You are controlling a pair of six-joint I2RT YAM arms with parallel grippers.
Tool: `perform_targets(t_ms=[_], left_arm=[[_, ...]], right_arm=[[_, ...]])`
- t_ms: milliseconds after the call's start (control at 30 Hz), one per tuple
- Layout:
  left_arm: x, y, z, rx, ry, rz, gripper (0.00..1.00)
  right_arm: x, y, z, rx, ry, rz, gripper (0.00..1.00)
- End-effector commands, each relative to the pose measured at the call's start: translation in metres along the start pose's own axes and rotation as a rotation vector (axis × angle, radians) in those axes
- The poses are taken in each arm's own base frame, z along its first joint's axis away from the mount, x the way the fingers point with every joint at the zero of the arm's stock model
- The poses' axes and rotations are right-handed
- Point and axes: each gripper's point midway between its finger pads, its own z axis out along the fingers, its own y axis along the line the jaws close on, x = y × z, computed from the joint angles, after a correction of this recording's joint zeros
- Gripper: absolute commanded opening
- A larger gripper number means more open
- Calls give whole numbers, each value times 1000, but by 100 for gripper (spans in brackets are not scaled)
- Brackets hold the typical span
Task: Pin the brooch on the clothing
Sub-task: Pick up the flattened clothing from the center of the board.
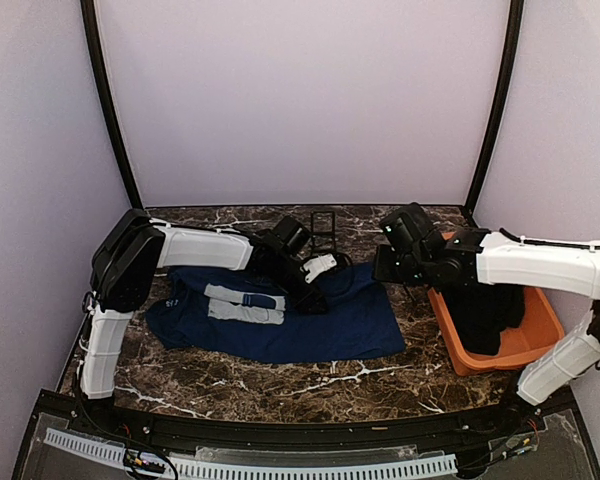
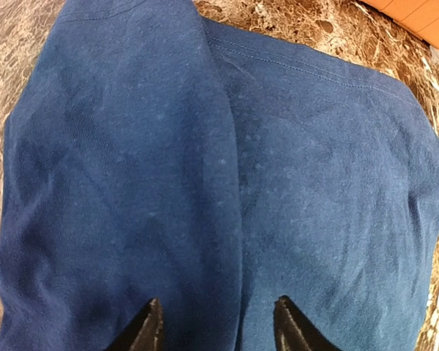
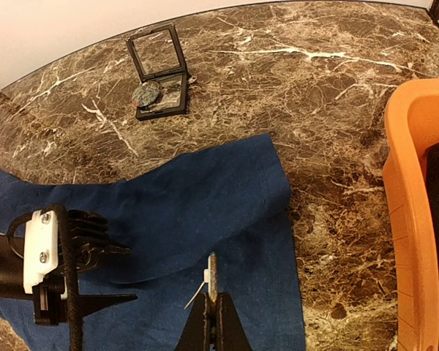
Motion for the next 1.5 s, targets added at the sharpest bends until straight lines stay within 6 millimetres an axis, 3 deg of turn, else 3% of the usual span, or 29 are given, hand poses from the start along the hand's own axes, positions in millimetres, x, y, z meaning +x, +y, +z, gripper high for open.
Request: perform_targets(t_ms=[0, 200, 367, 500, 900, 1200, 1467], left_arm=[[14, -6, 8, 32, 29, -11, 46], [17, -3, 12, 25, 39, -19, 33], [20, 1, 13, 9, 53, -20, 22], [16, 4, 11, -13, 51, -31, 3], [-4, -1, -5, -3, -13, -72, 1], [-22, -5, -24, -6, -65, -79, 1], [-36, -9, -41, -12, -112, -109, 1]], right_arm=[[-1, 3, 5, 1, 18, 27, 0], [9, 19, 18, -43, 95, 31, 0], [13, 20, 24, -41, 116, 60, 0], [14, 17, 24, -40, 114, 73, 0], [29, 14, 36, -83, 173, 131, 0], [24, 17, 37, -166, 157, 192, 0], [27, 30, 50, -186, 197, 191, 0]])
